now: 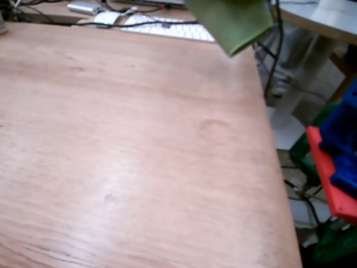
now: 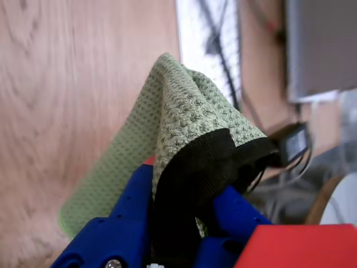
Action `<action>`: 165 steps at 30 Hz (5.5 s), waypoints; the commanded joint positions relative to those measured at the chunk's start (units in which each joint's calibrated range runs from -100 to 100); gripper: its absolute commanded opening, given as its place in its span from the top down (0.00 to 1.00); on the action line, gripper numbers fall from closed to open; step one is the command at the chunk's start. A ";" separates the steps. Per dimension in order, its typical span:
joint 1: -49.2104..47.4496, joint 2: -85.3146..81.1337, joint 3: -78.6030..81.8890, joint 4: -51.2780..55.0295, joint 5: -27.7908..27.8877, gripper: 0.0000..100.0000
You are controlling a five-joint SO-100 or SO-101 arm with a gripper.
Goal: Clean the table
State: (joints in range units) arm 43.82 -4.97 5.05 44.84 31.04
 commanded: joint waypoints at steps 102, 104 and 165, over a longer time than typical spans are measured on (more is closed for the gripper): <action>-70.39 -5.66 18.22 13.94 -23.20 0.56; -70.22 -10.04 18.50 13.94 -22.56 0.56; -54.65 -92.37 84.38 26.26 -38.88 0.99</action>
State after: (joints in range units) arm -10.85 -97.23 89.72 71.93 -6.47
